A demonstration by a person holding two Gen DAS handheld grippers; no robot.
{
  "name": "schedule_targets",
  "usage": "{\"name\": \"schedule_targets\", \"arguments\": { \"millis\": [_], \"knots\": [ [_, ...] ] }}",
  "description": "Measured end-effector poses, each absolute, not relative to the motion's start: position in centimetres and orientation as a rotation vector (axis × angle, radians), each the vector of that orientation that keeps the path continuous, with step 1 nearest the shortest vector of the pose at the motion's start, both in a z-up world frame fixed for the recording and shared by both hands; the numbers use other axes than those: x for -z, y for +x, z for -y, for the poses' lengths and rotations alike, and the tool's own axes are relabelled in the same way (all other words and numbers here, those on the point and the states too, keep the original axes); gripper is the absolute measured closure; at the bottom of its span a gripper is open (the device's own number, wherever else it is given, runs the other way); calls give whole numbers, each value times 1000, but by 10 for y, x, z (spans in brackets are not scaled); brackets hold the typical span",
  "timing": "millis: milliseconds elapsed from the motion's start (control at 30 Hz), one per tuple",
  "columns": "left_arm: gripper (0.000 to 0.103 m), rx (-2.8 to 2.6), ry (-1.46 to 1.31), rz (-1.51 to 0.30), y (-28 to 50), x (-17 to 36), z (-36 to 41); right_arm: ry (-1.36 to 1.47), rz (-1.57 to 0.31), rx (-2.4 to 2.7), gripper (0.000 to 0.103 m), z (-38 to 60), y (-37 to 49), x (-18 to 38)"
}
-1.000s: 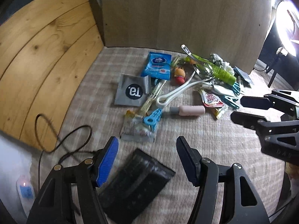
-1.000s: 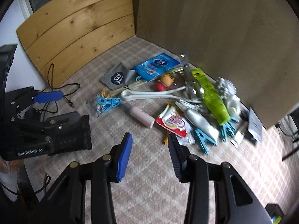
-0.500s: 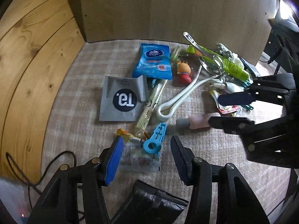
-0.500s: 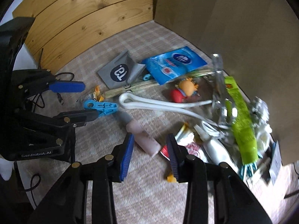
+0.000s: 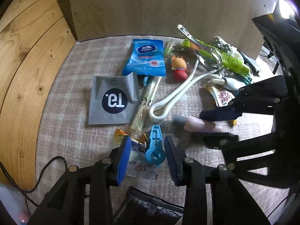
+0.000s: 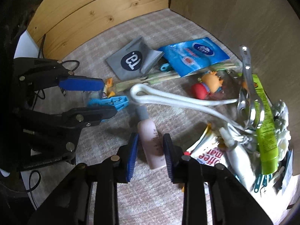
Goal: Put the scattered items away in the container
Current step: 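Grasp the pink lotion bottle with the right gripper while the left grasps the blue clothespin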
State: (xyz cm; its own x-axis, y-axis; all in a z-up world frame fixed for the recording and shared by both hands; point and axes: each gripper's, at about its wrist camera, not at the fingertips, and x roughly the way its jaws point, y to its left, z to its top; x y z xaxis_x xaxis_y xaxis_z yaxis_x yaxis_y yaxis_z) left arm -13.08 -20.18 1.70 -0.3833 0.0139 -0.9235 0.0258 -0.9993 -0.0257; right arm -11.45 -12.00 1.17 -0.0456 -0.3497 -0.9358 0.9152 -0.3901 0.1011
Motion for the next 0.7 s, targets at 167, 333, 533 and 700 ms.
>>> {"name": "schedule_targets", "arguments": {
  "millis": [167, 333, 533, 700],
  "knots": [
    [72, 2611, 1756, -46, -129, -18, 198, 1267, -646, 1653, 83, 120, -116, -12],
    [74, 2605, 1782, -39, -123, -16, 193, 1310, -610, 1681, 83, 111, -115, -12],
    [82, 2580, 1793, -16, -124, -14, 190, 1342, -578, 1708, 83, 101, -117, -11],
    [84, 2572, 1783, 26, -129, -15, 186, 1357, -569, 1729, 83, 94, -119, -11]
  ]
}}
